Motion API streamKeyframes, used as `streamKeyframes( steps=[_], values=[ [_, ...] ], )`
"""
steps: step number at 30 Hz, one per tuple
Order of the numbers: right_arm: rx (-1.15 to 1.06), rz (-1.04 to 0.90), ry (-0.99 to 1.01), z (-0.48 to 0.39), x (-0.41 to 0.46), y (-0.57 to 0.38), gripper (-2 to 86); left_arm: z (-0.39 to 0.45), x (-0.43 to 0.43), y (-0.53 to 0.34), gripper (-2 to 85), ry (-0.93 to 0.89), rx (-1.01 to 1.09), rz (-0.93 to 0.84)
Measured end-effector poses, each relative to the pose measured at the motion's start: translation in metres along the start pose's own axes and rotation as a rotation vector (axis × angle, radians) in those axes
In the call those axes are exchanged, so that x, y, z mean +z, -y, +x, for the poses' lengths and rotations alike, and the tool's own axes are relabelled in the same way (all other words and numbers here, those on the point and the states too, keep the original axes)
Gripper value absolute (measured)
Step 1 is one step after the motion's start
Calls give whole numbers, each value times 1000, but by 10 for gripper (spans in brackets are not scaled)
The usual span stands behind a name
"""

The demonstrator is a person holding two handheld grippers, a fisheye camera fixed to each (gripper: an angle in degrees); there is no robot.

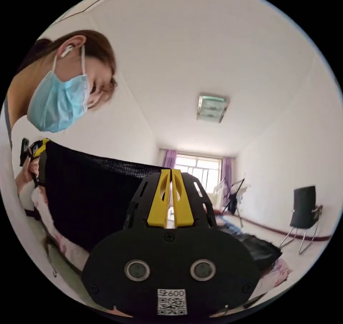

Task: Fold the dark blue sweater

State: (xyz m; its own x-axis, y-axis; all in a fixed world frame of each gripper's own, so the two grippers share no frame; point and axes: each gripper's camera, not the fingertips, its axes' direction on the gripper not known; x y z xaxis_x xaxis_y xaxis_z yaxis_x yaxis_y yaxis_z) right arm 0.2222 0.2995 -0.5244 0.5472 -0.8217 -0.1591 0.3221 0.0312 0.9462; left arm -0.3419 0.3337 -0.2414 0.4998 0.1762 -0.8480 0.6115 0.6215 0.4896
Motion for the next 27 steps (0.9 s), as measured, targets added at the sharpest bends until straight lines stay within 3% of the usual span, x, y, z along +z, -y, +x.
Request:
streamKeyframes(
  steps=[3, 5, 8, 11, 14, 15, 17, 18, 22, 25, 27],
  values=[
    [116, -112, 92, 22, 39, -15, -8, -38, 22, 5, 15, 24, -74, -59],
    [185, -209, 155, 41, 83, -30, -8, -100, 66, 10, 13, -63, -196, -147],
    [275, -269, 212, 85, 190, -45, -8, -204, 150, 43, 10, 13, -301, -302],
    [416, -258, 108, 141, 308, -4, -8, -310, 244, 132, 7, -142, -372, -112],
    [197, 129, 103, 133, 307, 111, -8, -297, 299, 271, 6, -166, -144, 88],
    [29, 278, 99, 116, 286, 148, -8, -283, 301, 299, 6, -151, -62, 119],
    [-91, 343, 72, 103, 269, 182, -8, -221, 291, 372, 8, -10, 299, 242],
    [-178, 314, 127, 101, 270, 191, -8, -207, 292, 391, 9, 61, 399, 221],
    [-228, -14, 394, 121, 302, 147, -8, -242, 307, 388, 11, 86, 472, -31],
    [-221, -241, 447, 114, 315, 48, -8, -309, 307, 305, 11, 82, 375, -288],
    [-183, -346, 456, 100, 310, -33, -8, -356, 291, 189, 11, 62, 225, -467]
  ],
)
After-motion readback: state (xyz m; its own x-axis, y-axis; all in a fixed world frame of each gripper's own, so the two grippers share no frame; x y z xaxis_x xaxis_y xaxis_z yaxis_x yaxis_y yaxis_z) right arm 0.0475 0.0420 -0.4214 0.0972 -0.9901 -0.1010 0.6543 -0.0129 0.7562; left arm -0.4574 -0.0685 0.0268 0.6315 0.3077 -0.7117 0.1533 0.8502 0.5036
